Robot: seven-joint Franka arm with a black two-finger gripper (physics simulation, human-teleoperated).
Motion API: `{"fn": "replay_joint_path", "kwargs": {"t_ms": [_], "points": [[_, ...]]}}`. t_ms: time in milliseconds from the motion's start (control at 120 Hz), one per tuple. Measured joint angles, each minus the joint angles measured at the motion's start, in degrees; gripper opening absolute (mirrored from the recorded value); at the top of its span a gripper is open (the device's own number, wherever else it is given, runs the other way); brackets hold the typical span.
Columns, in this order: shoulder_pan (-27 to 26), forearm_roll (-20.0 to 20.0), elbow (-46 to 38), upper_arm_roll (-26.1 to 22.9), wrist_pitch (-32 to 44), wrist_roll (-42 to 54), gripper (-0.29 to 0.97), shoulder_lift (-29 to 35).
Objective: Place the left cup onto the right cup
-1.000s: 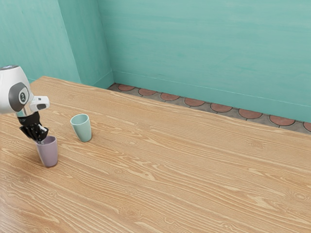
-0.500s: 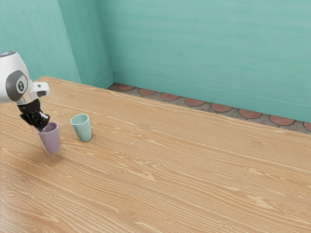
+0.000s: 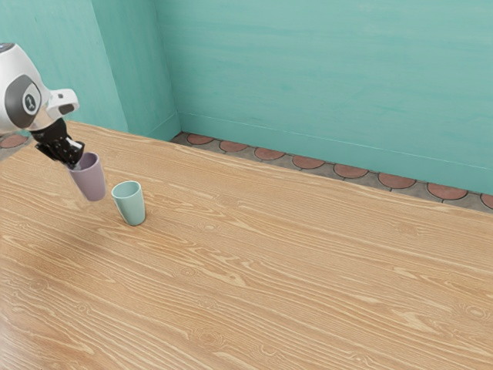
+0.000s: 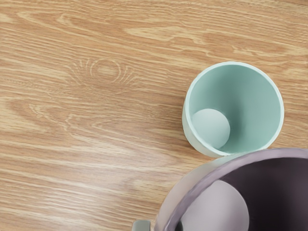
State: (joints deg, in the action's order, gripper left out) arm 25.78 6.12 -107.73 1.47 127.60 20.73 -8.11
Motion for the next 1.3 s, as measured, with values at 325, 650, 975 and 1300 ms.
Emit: {"fn": "replay_joint_path", "kwargs": {"t_ms": [325,650,975,1300], "points": [[-1.06,3.75,4.48,-0.81,0.15,-0.87,-0.10,-2.63],[-1.19,3.72,9.55,-1.47,-2.01,-2.41,-0.10,-6.13],[-1.25,2.82,13.72,-1.48,-7.02,-4.21,-0.10,-9.46],[-1.25,2.10,15.17,-1.48,-8.36,-5.30,-0.10,-11.40]]}}
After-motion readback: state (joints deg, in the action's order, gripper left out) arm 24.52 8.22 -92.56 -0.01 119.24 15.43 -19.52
